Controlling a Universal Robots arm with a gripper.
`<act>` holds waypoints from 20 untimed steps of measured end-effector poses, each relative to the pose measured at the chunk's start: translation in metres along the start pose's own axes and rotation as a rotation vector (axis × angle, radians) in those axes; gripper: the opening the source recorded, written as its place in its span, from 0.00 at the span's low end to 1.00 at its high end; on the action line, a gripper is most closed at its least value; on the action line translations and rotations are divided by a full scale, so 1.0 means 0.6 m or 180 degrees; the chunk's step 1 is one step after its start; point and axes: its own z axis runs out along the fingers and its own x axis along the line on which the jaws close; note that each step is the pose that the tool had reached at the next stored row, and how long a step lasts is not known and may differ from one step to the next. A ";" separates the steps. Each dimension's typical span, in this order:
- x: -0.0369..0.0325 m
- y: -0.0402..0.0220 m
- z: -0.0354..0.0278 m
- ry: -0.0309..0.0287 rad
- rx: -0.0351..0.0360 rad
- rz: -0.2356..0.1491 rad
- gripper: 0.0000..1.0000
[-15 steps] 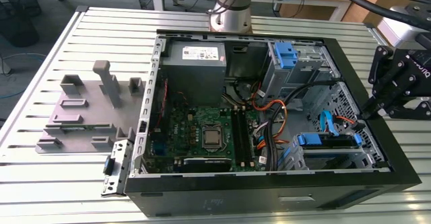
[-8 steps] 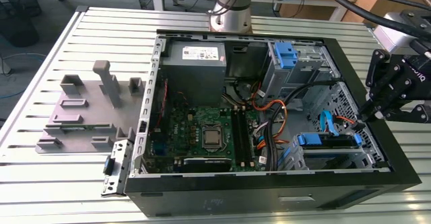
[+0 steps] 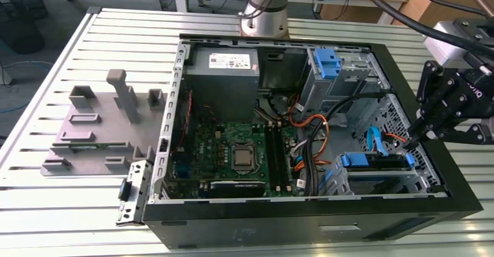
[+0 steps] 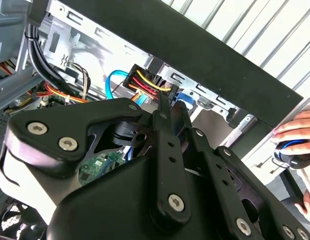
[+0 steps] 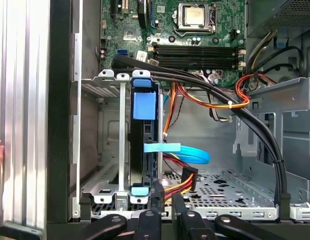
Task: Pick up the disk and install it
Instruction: 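Insert the second disk wire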
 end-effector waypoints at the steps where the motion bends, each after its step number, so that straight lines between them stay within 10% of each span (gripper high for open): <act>1: 0.000 0.000 0.002 0.0000 0.0000 0.0000 0.24; 20: 0.001 0.000 0.023 0.0042 -0.0023 0.0001 0.24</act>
